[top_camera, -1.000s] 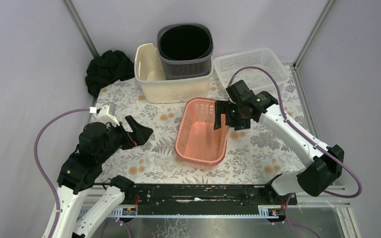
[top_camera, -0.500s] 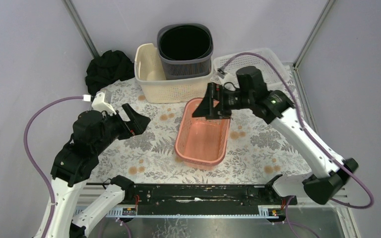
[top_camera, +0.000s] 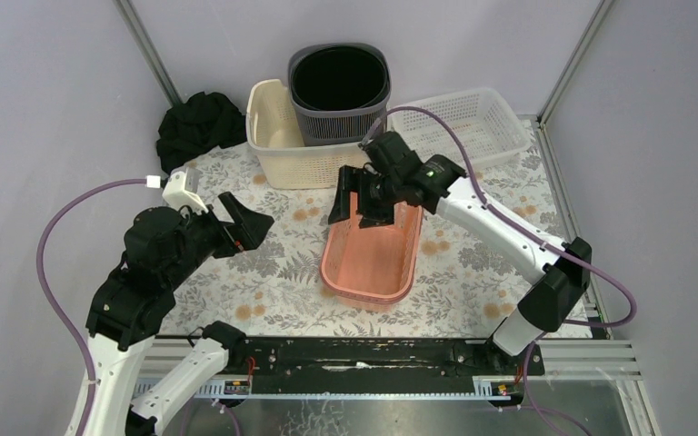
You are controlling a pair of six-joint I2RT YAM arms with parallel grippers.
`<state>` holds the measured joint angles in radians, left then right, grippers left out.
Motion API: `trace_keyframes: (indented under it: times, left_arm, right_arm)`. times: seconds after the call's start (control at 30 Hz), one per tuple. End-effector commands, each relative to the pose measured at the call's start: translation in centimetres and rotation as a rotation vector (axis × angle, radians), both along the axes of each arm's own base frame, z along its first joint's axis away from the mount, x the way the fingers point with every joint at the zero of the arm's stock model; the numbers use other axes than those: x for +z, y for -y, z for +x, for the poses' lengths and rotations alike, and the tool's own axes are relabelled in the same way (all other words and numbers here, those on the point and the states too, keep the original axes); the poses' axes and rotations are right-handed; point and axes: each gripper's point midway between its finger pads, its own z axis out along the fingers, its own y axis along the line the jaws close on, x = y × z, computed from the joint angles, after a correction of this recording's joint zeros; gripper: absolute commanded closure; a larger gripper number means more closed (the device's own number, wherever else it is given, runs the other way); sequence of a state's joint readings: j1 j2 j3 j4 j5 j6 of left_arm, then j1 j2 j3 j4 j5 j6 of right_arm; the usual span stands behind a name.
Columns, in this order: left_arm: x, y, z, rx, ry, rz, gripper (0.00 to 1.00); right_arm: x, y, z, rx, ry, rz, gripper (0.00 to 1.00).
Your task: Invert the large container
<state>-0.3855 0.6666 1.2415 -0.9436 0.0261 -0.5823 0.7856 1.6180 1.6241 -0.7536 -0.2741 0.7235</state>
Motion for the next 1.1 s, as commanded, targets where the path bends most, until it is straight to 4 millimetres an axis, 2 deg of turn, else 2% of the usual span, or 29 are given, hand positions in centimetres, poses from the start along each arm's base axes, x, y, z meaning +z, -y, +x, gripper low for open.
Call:
trace_keyframes:
  times: [0.0, 0.2, 0.33, 0.43, 0.5, 0.67, 0.73, 0.83, 1.07]
  left_arm:
    - [-0.6, 0.1, -0.4, -0.015, -0.015, 0.007, 0.00]
    - [-2.3, 0.2, -0.9, -0.031, -0.050, 0.016, 0.00]
    - [-2.4, -0.1, -1.5, -0.029, -0.049, 0.016, 0.00]
    - [-2.5, -0.2, -1.7, -0.030, -0.048, 0.018, 0.00]
    - [-2.7, -0.2, -1.8, -0.032, -0.049, 0.020, 0.00]
    - [-3.4, -0.1, -1.9, -0.039, -0.067, 0.023, 0.00]
    - [-3.7, 0.0, -1.9, -0.043, -0.073, 0.023, 0.00]
    - [-3.9, 0.1, -1.8, -0.044, -0.075, 0.021, 0.00]
    - [-4.0, 0.4, -2.3, -0.063, -0.081, 0.003, 0.00]
  right_arm:
    - [-2.0, -0.9, 0.1, -0.082, 0.062, -0.151, 0.15]
    - [-3.5, -4.0, 1.1, -0.104, 0.116, -0.276, 0.13]
    - [-4.1, -4.9, 2.3, -0.122, 0.149, -0.361, 0.15]
    - [-5.5, -3.9, 3.1, -0.150, 0.161, -0.451, 0.17]
    - [-6.2, -3.2, 3.4, -0.167, 0.173, -0.498, 0.23]
    - [-8.0, -1.9, 3.1, -0.170, 0.177, -0.591, 0.29]
    - [-8.6, -1.8, 3.0, -0.165, 0.173, -0.602, 0.37]
    - [-9.0, -1.8, 3.1, -0.156, 0.178, -0.616, 0.59]
    - [-10.4, -1.7, 2.2, -0.100, 0.146, -0.624, 0.88]
